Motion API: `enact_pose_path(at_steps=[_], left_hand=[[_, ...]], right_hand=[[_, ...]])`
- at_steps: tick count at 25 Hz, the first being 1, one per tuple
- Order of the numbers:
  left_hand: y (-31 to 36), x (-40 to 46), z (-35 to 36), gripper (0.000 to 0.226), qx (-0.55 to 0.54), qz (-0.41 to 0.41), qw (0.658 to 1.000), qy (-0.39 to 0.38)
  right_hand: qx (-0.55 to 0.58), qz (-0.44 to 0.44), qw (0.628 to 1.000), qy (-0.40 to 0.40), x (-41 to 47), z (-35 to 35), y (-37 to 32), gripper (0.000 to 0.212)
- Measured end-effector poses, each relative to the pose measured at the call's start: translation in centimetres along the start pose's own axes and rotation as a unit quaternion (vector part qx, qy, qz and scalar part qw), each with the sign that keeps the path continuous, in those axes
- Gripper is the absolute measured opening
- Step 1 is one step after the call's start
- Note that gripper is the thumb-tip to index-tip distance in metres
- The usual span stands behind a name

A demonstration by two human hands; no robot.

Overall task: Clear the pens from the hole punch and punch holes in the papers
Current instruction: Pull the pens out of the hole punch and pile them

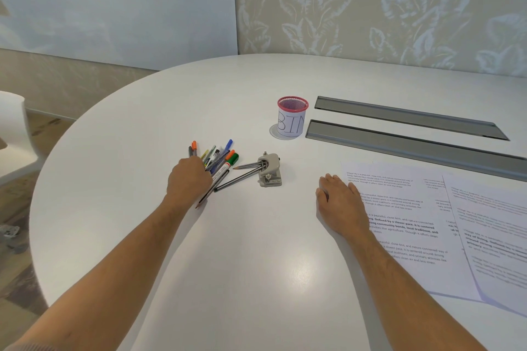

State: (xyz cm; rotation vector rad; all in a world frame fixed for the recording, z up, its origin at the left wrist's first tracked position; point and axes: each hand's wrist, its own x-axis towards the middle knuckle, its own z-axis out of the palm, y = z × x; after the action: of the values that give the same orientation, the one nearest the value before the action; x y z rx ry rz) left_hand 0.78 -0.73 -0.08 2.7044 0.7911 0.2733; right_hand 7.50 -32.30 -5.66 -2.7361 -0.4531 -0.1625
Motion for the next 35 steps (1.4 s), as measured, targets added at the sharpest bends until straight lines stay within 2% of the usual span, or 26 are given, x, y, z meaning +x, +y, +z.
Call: enact_pose_path(at_steps=[7, 11, 15, 21, 26, 30, 35], left_hand=[[1.8, -0.2, 0.0, 0.023, 0.030, 0.094, 0.994, 0.054], [3.0, -1.0, 1.1, 0.031, 0.047, 0.171, 0.983, 0.035], [3.7, -1.7, 2.1, 0.034, 0.117, 0.180, 0.976, 0.021], [3.8, -2.6, 1.4, 0.026, 0.105, 0.160, 0.981, -0.018], [3.2, -2.8, -0.3, 0.018, 0.039, 0.127, 0.991, -0.005], [1.5, -1.9, -1.5, 0.014, -0.078, 0.074, 0.994, -0.015], [0.3, -0.8, -2.0, 0.016, -0.181, 0.064, 0.981, 0.039]], right_hand=[[0.000, -0.005, 1.000, -0.005, 0.1, 0.1, 0.1, 0.042], [-0.001, -0.001, 1.000, -0.005, 0.1, 0.1, 0.2, 0.039], [-0.002, -0.002, 1.000, -0.004, 0.1, 0.1, 0.2, 0.038], [0.004, -0.005, 1.000, -0.002, 0.0, 0.1, 0.2, 0.038], [0.002, -0.003, 1.000, -0.004, 0.0, 0.2, 0.3, 0.038], [0.002, -0.003, 1.000, 0.000, 0.0, 0.1, 0.2, 0.038], [0.004, -0.002, 1.000, -0.002, 0.1, 0.2, 0.2, 0.039]])
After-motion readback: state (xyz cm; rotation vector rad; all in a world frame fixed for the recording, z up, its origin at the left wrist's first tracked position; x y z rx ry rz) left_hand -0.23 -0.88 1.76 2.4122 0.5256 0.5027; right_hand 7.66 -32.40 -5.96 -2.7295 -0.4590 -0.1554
